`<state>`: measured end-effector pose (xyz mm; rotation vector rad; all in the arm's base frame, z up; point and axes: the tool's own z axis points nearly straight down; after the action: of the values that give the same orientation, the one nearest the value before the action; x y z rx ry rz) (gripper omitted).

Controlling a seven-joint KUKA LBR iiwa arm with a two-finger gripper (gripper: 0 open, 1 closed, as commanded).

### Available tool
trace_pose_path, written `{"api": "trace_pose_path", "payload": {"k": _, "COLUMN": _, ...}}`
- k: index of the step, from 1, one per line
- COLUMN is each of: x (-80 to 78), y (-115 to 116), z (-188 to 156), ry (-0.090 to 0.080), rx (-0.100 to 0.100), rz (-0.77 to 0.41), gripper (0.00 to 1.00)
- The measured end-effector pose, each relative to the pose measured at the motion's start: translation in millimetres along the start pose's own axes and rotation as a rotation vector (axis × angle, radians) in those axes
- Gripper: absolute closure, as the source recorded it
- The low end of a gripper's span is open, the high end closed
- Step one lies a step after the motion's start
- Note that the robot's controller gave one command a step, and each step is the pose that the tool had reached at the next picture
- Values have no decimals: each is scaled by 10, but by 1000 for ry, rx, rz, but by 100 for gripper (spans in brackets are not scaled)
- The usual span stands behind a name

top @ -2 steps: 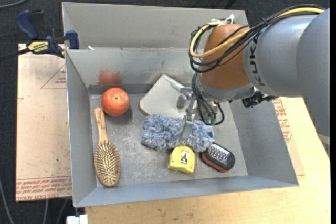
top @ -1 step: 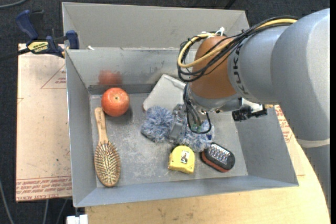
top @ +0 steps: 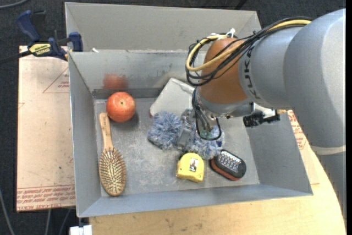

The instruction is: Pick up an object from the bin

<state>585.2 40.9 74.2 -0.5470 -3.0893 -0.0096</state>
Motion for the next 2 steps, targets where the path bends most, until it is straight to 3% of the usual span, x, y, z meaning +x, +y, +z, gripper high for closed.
{"api": "trace_pose_path", "payload": {"k": 1, "x": -23, "y": 54, "z": -1071, "ry": -2, "rx": -1, "rz": -6, "gripper": 100}}
{"api": "trace_pose_path", "payload": {"k": 2, "x": -23, "y": 54, "z": -1071, "ry": -2, "rx": -1, "rz": -6, "gripper": 100}}
